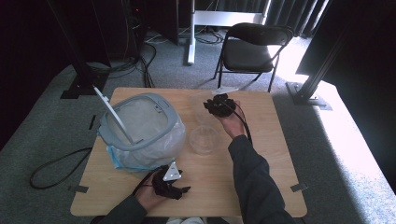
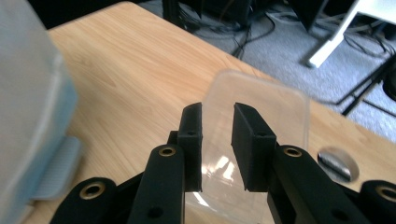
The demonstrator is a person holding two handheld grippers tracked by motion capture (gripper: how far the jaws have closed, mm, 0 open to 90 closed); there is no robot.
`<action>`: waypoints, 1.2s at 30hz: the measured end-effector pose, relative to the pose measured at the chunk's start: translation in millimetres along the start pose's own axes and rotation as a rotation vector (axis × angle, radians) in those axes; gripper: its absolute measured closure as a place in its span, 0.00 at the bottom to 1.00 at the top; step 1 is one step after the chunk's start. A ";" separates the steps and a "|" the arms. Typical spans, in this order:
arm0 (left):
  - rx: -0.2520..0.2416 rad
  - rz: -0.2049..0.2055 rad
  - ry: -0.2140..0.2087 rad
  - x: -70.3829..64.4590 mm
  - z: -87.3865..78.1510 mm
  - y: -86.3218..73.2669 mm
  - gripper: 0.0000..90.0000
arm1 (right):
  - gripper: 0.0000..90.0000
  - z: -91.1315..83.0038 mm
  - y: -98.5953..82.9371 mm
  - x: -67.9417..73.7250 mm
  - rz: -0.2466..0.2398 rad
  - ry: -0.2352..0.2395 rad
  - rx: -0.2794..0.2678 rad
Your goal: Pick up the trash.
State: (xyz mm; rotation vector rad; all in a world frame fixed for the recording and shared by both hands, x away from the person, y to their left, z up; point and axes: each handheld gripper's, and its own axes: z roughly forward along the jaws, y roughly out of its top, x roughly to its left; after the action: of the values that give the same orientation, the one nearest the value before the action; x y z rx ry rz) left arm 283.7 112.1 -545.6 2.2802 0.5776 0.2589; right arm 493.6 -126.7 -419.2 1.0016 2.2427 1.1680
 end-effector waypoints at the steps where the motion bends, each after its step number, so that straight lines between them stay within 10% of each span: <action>1: 0.004 0.006 0.001 0.4 -0.3 0.0 0.32 | 0.81 1.7 -2.4 -2.1 0.004 -0.009 0.005; 25: 0.002 0.003 -0.001 0.1 -0.3 -0.1 0.32 | 0.92 40.5 -47.2 -39.9 0.159 -0.134 0.158; 36: 0.002 0.002 0.001 0.0 -0.3 -0.2 0.32 | 0.93 29.1 -68.5 -60.8 0.271 -0.193 0.152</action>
State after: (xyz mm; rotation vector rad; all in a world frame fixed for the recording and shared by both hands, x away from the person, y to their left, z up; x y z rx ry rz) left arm 283.5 112.4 -545.5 2.2828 0.5757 0.2605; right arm 524.2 -184.0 -490.2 1.4510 2.1143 0.9667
